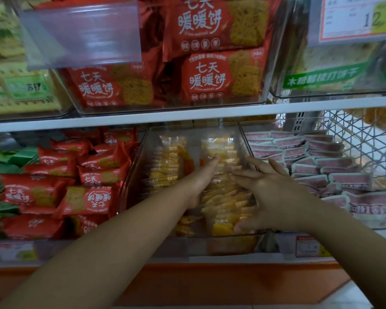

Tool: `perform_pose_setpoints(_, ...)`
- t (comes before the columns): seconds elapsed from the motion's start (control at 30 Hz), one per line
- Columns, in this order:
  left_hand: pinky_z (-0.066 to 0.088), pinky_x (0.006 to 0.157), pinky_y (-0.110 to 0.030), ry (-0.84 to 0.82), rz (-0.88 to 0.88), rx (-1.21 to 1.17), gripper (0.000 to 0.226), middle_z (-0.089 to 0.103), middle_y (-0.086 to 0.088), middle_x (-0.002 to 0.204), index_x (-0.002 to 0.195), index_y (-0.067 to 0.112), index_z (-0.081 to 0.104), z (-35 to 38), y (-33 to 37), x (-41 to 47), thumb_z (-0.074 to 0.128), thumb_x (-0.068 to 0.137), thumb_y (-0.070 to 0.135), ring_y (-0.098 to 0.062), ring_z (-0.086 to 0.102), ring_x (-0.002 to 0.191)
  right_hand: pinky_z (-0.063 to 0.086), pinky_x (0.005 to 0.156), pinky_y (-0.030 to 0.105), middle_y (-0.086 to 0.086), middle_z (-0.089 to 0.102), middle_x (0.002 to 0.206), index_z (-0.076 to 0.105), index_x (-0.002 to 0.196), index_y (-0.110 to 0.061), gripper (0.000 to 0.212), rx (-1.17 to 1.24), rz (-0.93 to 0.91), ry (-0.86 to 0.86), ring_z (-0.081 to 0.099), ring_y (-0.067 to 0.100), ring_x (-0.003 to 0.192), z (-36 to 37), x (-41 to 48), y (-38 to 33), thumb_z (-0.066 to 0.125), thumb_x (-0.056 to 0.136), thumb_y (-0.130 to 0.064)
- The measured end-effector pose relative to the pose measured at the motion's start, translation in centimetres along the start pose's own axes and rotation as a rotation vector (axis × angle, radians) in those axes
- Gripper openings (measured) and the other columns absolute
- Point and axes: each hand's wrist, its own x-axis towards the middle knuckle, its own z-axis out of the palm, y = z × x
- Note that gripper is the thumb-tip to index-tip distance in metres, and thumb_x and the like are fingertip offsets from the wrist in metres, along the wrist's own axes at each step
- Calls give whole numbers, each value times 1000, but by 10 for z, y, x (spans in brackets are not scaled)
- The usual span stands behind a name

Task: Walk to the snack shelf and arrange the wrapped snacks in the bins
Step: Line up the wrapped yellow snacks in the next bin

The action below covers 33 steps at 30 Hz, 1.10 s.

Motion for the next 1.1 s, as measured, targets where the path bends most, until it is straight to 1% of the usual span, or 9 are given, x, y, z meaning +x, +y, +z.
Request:
perform_pose_setpoints(0.07,37,105,-49,4,2,11,118,49,-6,139,137,31,46,1,-5,8,48,39,96,-26,48,126,-9,115,45,-17,10,155,16,148,-31,108,7,-5,9,-16,9,142,1,0,0,59,61,-77)
perform_pose_setpoints(0.13,33,108,-50,3,10,12,126,45,-5,143,138,32,44,2,-5,11,48,30,97,-26,44,130,-8,115,44,-16,10,156,16,148,-29,108,7,-5,9,-15,10,142,1,0,1,59,61,-77)
perform_pose_setpoints(0.3,37,104,-44,19,-29,-6,101,44,-8,142,141,26,38,9,7,-7,40,63,90,-29,44,127,-7,116,43,-14,10,156,18,148,-26,109,-30,-12,5,-14,11,142,1,2,2,56,61,-80)
perform_pose_setpoints(0.43,44,99,-48,42,-48,-55,116,53,-11,132,137,23,45,9,4,-4,42,45,95,-31,54,116,-8,116,43,-13,10,156,17,148,-26,110,-25,3,-2,-15,11,143,-1,0,-1,56,61,-79)
perform_pose_setpoints(0.6,41,101,-43,80,44,-80,72,47,-9,140,141,25,39,-1,7,-19,31,86,72,-26,49,123,-10,114,43,-11,10,157,16,148,-26,107,-71,3,7,-14,12,143,-1,-4,-4,54,63,-79)
perform_pose_setpoints(0.73,38,105,-46,67,-20,-58,89,51,-5,138,137,27,45,3,-7,-26,37,69,84,-22,51,123,-12,114,43,-12,10,157,13,149,-28,107,-48,-8,23,-14,12,143,2,-5,-3,54,64,-79)
perform_pose_setpoints(0.87,50,80,-33,70,-31,-141,61,63,-6,112,114,21,58,6,-2,-22,27,91,67,-20,62,97,-14,113,42,-12,7,157,9,149,-28,105,-74,-15,19,-15,14,143,4,-7,-2,49,66,-79)
perform_pose_setpoints(1.0,43,98,-45,93,-52,-130,111,52,-4,136,135,28,44,21,-3,-17,43,45,93,-24,52,120,-14,113,45,-10,9,157,10,149,-25,108,-108,-4,-5,-14,14,144,2,-5,-3,50,65,-80)
perform_pose_setpoints(1.1,43,99,-47,98,-84,-136,96,50,-7,138,140,27,39,22,-2,-12,37,65,87,-27,52,121,-12,113,48,-10,10,157,10,149,-24,109,-129,6,-8,-12,13,144,0,-2,-4,50,64,-80)
